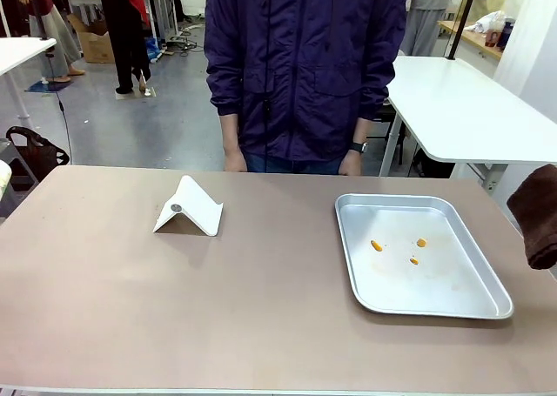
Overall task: Clean the surface of the table.
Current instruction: Clean the area not pointed to by the person.
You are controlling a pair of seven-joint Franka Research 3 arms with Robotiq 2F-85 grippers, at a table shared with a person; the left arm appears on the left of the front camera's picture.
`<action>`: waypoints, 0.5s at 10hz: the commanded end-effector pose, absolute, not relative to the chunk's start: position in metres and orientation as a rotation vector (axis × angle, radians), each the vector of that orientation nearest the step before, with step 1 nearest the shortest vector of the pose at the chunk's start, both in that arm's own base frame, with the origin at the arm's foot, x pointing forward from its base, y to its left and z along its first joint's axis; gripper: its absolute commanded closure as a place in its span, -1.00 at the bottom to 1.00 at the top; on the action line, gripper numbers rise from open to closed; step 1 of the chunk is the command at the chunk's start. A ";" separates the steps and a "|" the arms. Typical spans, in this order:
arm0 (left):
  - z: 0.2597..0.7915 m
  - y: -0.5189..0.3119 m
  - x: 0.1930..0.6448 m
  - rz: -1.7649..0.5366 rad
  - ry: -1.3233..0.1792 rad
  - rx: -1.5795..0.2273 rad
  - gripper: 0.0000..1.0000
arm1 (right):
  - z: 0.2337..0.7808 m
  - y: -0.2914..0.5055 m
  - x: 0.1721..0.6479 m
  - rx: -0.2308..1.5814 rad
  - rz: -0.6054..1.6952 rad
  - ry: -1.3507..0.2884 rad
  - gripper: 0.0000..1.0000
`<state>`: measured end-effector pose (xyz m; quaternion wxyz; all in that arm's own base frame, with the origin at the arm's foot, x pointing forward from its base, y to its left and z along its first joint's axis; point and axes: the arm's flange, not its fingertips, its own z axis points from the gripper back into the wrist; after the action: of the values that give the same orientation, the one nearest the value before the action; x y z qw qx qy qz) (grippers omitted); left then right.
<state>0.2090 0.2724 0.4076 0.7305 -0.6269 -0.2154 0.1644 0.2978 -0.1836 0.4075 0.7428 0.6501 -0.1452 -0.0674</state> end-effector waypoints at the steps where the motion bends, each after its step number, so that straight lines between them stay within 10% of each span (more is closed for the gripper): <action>1: 0.411 0.271 0.211 0.358 -0.494 -1.384 0.55 | 0.408 -0.184 0.298 1.424 -0.148 -0.318 0.80; 5: 0.411 0.271 0.211 0.358 -0.494 -1.384 0.55 | 0.419 -0.121 0.350 1.032 -0.027 -0.282 0.80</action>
<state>0.2095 0.2720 0.4080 0.7310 -0.6266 -0.2153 0.1634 0.3407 -0.1366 0.4228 0.8350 0.5284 -0.1522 -0.0193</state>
